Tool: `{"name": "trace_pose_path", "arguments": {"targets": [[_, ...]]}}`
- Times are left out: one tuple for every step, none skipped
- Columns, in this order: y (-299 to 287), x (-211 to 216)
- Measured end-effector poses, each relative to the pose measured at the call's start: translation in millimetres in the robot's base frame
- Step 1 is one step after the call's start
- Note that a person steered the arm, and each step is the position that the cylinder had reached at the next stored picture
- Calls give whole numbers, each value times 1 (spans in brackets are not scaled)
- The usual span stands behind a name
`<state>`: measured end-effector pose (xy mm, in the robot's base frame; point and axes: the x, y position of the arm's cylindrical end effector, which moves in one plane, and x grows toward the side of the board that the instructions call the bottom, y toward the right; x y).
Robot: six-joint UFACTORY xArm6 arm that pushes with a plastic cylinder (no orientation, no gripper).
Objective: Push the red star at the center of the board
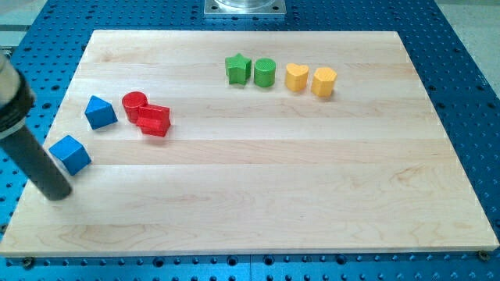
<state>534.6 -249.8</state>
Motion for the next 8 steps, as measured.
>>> {"name": "trace_pose_path", "arguments": {"targets": [[-2, -47], [9, -53], [17, -53], [17, -53], [17, -53], [16, -53], [27, -42], [46, -57]]}}
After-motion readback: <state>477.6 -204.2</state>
